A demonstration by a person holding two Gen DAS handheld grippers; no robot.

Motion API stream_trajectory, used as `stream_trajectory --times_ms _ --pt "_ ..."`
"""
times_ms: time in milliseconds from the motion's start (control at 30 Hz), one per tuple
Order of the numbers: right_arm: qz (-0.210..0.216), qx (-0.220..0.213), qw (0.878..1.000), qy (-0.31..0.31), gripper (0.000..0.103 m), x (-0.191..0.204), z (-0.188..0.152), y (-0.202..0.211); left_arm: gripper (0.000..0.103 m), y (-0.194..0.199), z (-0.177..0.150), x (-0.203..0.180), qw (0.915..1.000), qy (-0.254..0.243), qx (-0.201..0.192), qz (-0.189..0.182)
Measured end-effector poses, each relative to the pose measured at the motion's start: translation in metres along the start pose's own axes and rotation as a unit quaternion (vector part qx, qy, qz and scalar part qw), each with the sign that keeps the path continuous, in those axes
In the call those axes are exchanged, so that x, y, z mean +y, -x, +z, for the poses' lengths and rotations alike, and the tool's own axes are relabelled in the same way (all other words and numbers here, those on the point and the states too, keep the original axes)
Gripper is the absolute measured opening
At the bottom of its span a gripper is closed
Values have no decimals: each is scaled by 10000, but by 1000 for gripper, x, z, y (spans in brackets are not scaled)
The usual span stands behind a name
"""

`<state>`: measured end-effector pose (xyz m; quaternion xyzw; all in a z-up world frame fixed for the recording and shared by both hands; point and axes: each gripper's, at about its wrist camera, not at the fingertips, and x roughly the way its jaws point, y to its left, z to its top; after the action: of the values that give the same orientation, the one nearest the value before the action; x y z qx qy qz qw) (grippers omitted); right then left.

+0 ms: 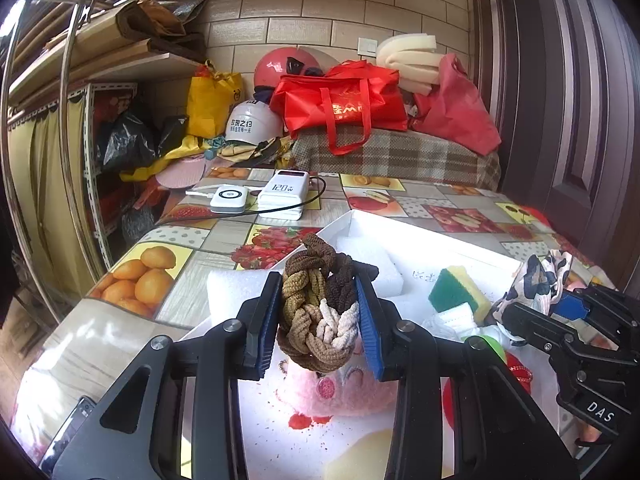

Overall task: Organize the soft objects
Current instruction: 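Carry the rope ball toward the tray with the left gripper while the right carries the cloth, then release the rope ball into the tray with the left gripper while the right drops the cloth there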

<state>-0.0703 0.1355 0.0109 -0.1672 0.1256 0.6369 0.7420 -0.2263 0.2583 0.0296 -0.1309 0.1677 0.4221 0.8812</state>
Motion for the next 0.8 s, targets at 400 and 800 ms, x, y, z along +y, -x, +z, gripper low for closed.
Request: stream_trajectory --times_ms 400,800 --pt "106 164 9990 -392 37 -7 8 -20 36 -13 3 5 9997 123 206 27" --pt "118 213 9997 -23 57 7 8 -22 58 -10 3 0 9995 16 108 311"
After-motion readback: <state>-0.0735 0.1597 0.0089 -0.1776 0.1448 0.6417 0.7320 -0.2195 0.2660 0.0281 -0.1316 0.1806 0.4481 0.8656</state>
